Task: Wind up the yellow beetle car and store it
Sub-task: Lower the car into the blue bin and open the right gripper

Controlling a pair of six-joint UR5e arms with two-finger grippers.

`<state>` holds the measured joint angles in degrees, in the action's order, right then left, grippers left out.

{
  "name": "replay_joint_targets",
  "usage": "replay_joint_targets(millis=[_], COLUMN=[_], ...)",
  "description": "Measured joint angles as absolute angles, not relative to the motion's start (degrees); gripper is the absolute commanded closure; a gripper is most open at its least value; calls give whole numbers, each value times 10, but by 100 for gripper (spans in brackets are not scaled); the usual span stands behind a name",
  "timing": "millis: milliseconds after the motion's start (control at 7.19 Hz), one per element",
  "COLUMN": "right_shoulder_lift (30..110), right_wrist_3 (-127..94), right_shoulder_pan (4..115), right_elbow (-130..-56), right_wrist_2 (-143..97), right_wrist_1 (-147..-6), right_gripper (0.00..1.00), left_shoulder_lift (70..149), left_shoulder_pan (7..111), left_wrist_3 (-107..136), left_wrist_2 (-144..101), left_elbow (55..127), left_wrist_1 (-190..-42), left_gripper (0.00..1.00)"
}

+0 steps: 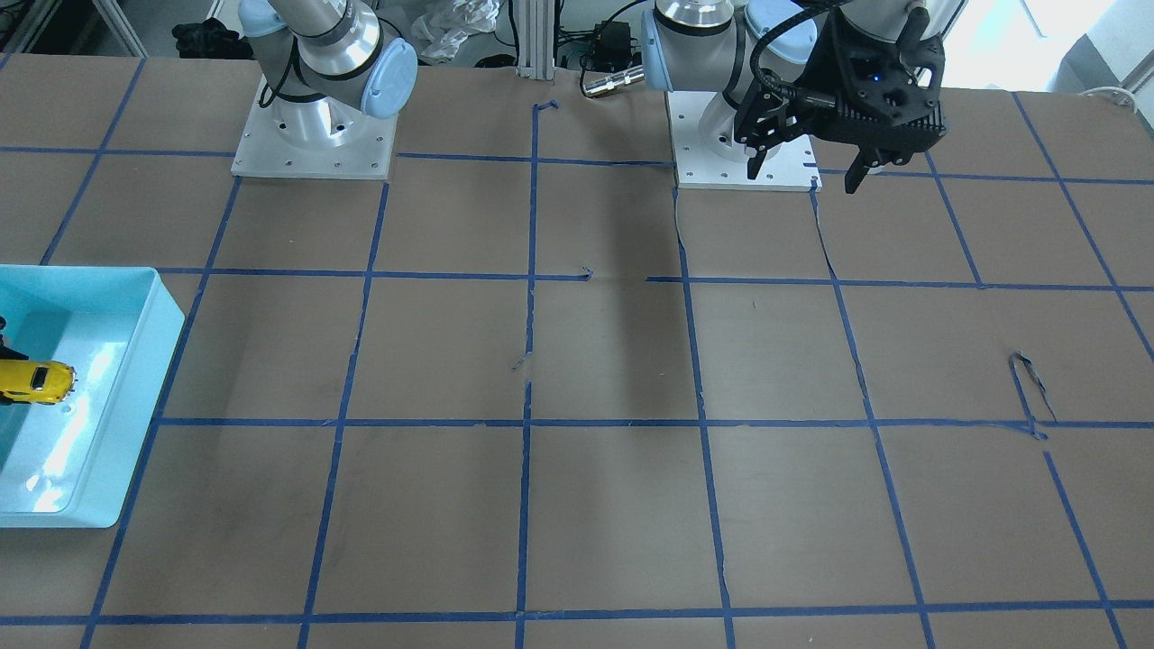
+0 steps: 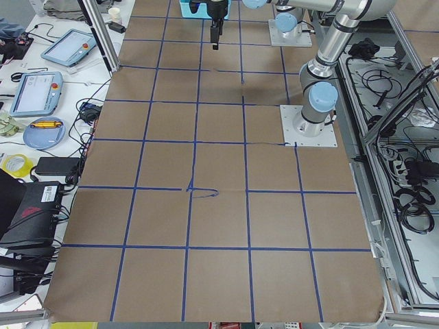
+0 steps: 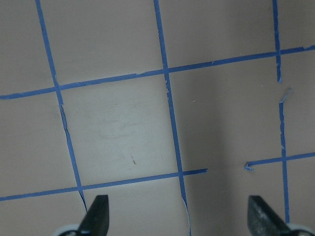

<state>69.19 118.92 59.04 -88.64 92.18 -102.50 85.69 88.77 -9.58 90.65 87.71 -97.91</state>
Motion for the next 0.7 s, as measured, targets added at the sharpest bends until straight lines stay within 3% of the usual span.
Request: replay_joint_targets(millis=[556,695], right_shoulder_lift=[673,662], right_wrist_3=[1241,1241], right_shoulder_pan=[559,559], right_elbow=[-986,-992], right_wrist_2=[927,929], right_wrist_1=[-1159,-1175], right_gripper=[100,51], left_shoulder_lift=[856,856], left_shoulder_pan=[888,888], left_wrist_3=[-96,-96], left_wrist_2=[907,907], left_elbow=[877,877], left_wrist_1=[-980,-980], left_gripper=[0,0])
